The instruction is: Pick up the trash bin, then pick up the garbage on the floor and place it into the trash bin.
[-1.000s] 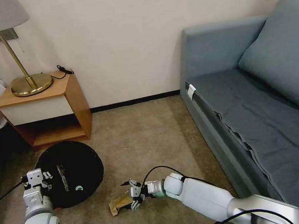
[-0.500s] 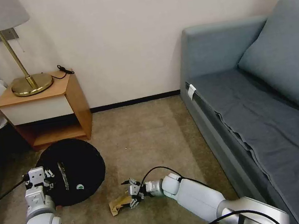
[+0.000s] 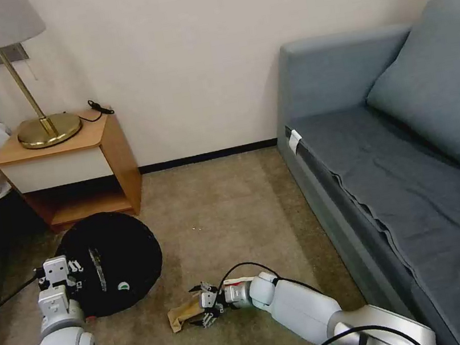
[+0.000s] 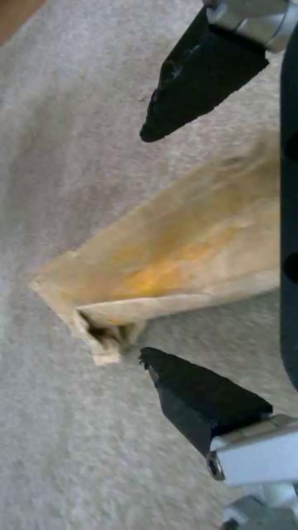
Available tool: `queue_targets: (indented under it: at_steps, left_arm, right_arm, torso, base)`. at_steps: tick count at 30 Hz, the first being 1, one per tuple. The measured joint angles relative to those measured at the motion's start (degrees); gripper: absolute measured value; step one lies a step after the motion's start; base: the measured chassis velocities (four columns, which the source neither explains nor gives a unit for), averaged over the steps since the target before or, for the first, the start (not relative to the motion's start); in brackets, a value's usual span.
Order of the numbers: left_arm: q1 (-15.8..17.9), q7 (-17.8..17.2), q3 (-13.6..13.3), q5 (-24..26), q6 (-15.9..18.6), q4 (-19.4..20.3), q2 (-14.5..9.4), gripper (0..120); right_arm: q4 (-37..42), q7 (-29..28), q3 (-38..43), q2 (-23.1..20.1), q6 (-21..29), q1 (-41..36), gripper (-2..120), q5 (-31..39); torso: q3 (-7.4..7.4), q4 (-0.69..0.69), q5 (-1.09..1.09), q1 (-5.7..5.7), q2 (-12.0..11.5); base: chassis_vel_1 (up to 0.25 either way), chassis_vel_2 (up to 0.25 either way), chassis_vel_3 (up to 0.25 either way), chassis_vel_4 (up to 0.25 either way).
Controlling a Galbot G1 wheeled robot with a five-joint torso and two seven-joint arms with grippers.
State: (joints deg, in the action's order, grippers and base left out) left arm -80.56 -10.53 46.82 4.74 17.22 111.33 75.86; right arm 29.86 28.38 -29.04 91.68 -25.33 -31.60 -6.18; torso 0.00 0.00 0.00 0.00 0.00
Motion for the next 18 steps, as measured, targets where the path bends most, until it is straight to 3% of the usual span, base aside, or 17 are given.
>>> queue_targets:
  at_steps: [6, 11, 14, 18]
  left_arm:
    - [-0.31, 0.05, 0.01, -0.04, -0.21, 0.27, 0.38, 4]
    - [-0.54, 0.13, 0.03, -0.04, -0.37, 0.37, 0.74, 4]
    - [-0.59, 0.15, 0.05, -0.04, -0.38, 0.38, 0.77, 4]
    - [-0.97, 0.22, 0.26, -0.03, -0.49, 0.5, 0.78, 4]
  right_arm:
    - [-1.76, -1.11, 1.23, 0.56, 0.43, 0.49, 89, -0.34]
    - [-3.24, -1.19, 2.74, 0.56, 1.12, 0.56, 67, -1.55]
    - [-3.55, -1.03, 3.15, 0.55, 1.28, 0.6, 62, -2.3]
    - [-4.74, -0.27, 4.61, 0.52, 1.78, 0.76, 40, -4.21]
  torso:
    - [0.0, 0.0, 0.0, 0.0, 0.0]
    - [0.0, 0.0, 0.0, 0.0, 0.0]
    - [0.0, 0.0, 0.0, 0.0, 0.0]
    - [0.0, 0.0, 0.0, 0.0, 0.0]
  base:
    - [0.0, 0.0, 0.0, 0.0]
    - [0.0, 0.0, 0.0, 0.0]
    - [0.0, 0.0, 0.0, 0.0]
    - [0.0, 0.0, 0.0, 0.0]
